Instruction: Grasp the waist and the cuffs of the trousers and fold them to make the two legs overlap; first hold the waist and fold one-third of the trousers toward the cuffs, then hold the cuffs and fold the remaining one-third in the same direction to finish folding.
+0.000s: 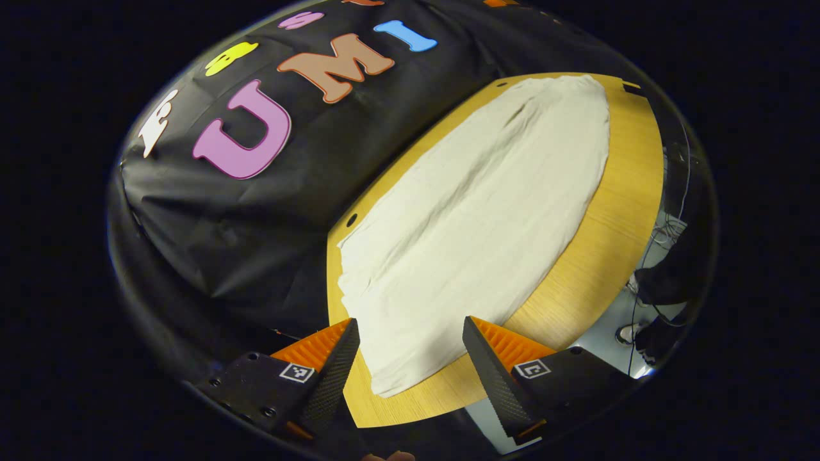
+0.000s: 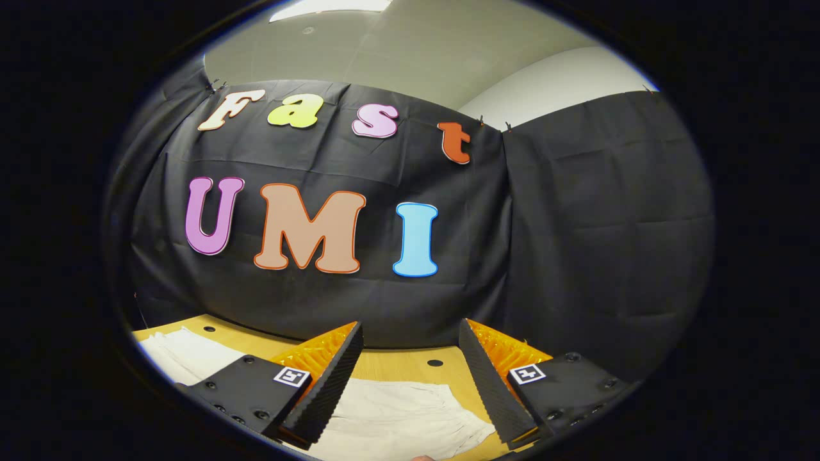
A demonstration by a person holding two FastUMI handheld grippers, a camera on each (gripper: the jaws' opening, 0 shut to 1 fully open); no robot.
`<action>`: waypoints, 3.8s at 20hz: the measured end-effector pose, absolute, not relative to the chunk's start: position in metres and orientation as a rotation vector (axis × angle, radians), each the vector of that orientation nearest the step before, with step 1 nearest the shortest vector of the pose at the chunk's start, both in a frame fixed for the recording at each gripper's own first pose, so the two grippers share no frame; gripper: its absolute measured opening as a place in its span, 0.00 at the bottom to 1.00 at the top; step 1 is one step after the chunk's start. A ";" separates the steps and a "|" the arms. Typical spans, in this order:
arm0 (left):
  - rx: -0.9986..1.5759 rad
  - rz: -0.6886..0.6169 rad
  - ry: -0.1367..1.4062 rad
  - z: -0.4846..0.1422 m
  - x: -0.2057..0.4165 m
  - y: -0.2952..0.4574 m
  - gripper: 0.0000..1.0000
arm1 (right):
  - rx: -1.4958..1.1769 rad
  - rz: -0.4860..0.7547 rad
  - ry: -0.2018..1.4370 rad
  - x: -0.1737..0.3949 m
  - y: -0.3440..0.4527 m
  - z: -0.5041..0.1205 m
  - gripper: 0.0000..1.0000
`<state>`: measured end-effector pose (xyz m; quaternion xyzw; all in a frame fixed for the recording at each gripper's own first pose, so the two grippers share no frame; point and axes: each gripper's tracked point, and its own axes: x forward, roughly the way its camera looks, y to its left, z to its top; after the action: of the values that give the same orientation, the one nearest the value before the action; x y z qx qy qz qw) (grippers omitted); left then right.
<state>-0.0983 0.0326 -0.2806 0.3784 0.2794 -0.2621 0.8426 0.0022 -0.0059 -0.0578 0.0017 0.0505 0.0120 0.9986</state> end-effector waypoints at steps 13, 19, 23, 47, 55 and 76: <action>1.138 -0.786 0.675 -0.322 -0.105 0.050 0.97 | -0.008 -0.013 0.128 0.007 -0.030 -0.069 0.97; 1.280 -0.863 0.662 -0.329 -0.094 0.040 0.87 | -0.010 -0.018 0.137 0.015 -0.036 -0.073 0.97; 1.245 -0.845 0.687 -0.332 -0.080 0.039 0.87 | -0.006 -0.017 0.148 0.017 -0.038 -0.079 0.97; 1.242 -0.813 0.752 -0.350 -0.088 0.034 0.00 | -0.243 0.084 0.239 0.002 -0.078 -0.126 0.97; 1.246 -0.800 0.722 -0.351 -0.086 0.034 0.00 | -0.622 0.263 0.279 -0.025 -0.078 -0.186 0.98; 1.263 -0.767 0.718 -0.351 -0.086 0.035 0.00 | -1.082 0.662 0.524 -0.079 -0.082 -0.347 0.98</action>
<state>-0.0862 0.0347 -0.3509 0.5629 0.3201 -0.3416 0.6812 -0.0794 -0.0822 -0.3473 -0.4996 0.2417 0.3056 0.7737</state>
